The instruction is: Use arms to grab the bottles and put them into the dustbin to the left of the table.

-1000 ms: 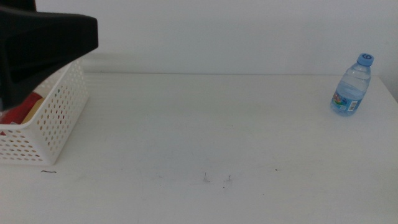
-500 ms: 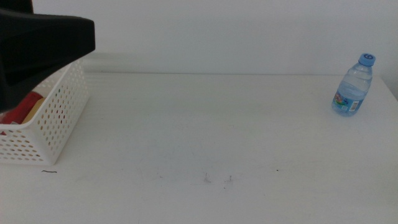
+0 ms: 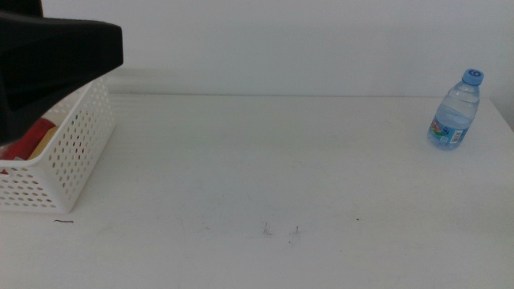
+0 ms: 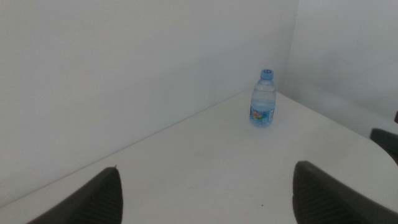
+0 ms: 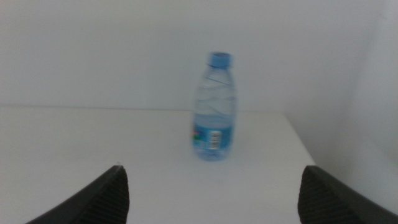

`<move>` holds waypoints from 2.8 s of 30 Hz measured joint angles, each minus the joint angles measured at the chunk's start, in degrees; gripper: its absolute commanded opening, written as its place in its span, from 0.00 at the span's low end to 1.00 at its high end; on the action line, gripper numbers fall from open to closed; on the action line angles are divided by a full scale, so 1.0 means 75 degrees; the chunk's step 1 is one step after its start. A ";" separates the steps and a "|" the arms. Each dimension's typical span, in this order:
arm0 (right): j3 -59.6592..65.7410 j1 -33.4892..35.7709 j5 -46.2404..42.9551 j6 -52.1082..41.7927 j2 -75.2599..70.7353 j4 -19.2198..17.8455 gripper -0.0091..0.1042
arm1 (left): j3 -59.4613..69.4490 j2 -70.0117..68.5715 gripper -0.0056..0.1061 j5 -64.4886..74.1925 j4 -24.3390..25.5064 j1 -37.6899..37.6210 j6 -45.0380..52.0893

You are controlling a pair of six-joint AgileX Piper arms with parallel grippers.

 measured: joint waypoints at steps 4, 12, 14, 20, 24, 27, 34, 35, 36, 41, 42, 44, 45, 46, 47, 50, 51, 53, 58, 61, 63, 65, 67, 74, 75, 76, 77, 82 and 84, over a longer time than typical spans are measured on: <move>0.0000 0.0000 -0.1642 0.0143 0.1759 0.0877 0.90 | 0.0000 0.0000 0.89 0.0000 0.0000 0.0000 0.0000; -0.0017 0.0000 -0.3469 0.0791 0.4144 0.0832 0.90 | 0.0000 0.0000 0.89 0.0000 0.0000 0.0000 0.0000; -0.0140 0.0000 -0.3644 0.0806 0.4599 0.0549 0.90 | 0.0000 0.0000 0.89 0.0000 0.0000 0.0000 0.0000; -0.1187 0.0000 -0.4092 0.0822 0.5976 0.0132 0.90 | 0.0000 0.0000 0.89 0.0000 0.0000 0.0000 0.0000; -0.2055 0.0000 -0.4090 0.0787 0.6964 0.0132 0.90 | 0.0000 0.0000 0.89 0.0000 0.0000 0.0000 0.0000; -0.2843 0.0000 -0.4090 0.0701 0.7684 0.0132 0.90 | 0.0000 0.0000 0.89 0.0000 0.0000 0.0000 0.0000; -0.4514 0.0000 -0.4090 0.0195 0.9242 0.0278 0.90 | 0.0000 0.0000 0.89 0.0000 0.0000 0.0000 0.0000; -0.4730 0.0000 -0.4090 0.0068 0.9443 0.0368 0.90 | 0.0000 0.0000 0.89 0.0000 0.0000 0.0000 0.0000; -0.4895 0.0000 -0.4090 -0.0025 0.9596 0.0465 0.90 | 0.0000 0.0000 0.89 0.0000 0.0000 0.0000 0.0000; -0.5877 0.0000 -0.3904 -0.0164 1.0409 0.0715 0.90 | 0.0000 0.0000 0.89 0.0000 0.0000 0.0000 0.0000; -0.6041 0.0000 -0.3821 -0.0177 1.0558 0.0734 0.90 | 0.0000 0.0000 0.89 0.0000 0.0000 0.0000 0.0000; -0.6432 0.0000 -0.3589 -0.0195 1.0832 0.0750 0.90 | 0.0000 0.0000 0.89 0.0000 0.0000 0.0000 0.0000; -0.6577 0.0000 -0.3492 -0.0195 1.0928 0.0751 0.90 | 0.0000 0.0000 0.89 0.0000 0.0000 0.0000 0.0000; -0.6749 0.0000 -0.3388 -0.0206 1.1047 0.0751 0.90 | 0.0000 0.0000 0.89 0.0000 0.0000 0.0000 0.0000; -0.6907 0.0000 -0.3324 -0.0206 1.1152 0.0751 0.90 | 0.0000 0.0000 0.89 0.0000 0.0000 0.0000 0.0000; -0.7300 0.0000 -0.3271 -0.0251 1.1404 0.0751 0.90 | 0.0000 0.0000 0.89 0.0000 0.0000 0.0000 0.0000; -0.7397 0.0000 -0.3254 -0.0281 1.1475 0.0763 0.90 | 0.0000 0.0000 0.89 0.0000 0.0000 0.0000 0.0000; -0.7632 0.0000 -0.3239 -0.0435 1.1603 0.0763 0.90 | 0.0000 0.0000 0.89 0.0000 0.0000 0.0000 0.0000; -0.8113 0.0000 -0.2786 -0.0575 1.1776 0.0907 0.76 | 0.0000 0.0000 0.89 0.0000 0.0000 0.0000 0.0000; -0.8250 0.0000 -0.2539 -0.0830 1.1791 0.0938 0.13 | 0.0000 0.0000 0.89 0.0000 0.0000 0.0000 0.0000; -0.8268 0.0021 -0.2395 -0.0966 1.1772 0.1009 0.09 | 0.0000 0.0000 0.89 0.0000 0.0000 0.0000 0.0000; -0.8268 0.0185 -0.2049 -0.1119 1.1592 0.1205 0.07 | 0.0000 0.0000 0.89 0.0000 0.0000 0.0000 0.0000; -0.8268 0.0542 -0.1428 -0.1218 1.1302 0.1294 0.06 | 0.0000 0.0000 0.89 0.0000 0.0000 0.0000 0.0000; -0.8765 0.2973 -0.0413 -0.1266 1.0583 0.0620 0.06 | 0.0000 0.0000 0.89 0.0000 0.0000 0.0000 0.0000; -0.8950 0.3310 -0.0378 -0.1250 1.0625 0.0396 0.06 | 0.0000 0.0000 0.89 0.0000 0.0000 0.0000 0.0000; -0.9099 0.3609 -0.0362 -0.1228 1.0697 0.0222 0.06 | 0.0000 0.0000 0.89 0.0000 0.0000 0.0000 0.0000; -0.9299 0.3859 -0.0329 -0.1228 1.0829 0.0115 0.06 | 0.0000 0.0000 0.89 0.0000 0.0000 0.0000 0.0000; -1.0110 0.4385 -0.0152 -0.0948 1.1705 0.0021 0.06 | 0.0000 0.0000 0.89 0.0000 0.0000 0.0000 0.0000; -1.0331 0.4404 -0.0104 -0.0870 1.2005 0.0021 0.06 | 0.0000 0.0000 0.89 0.0000 0.0000 0.0000 0.0000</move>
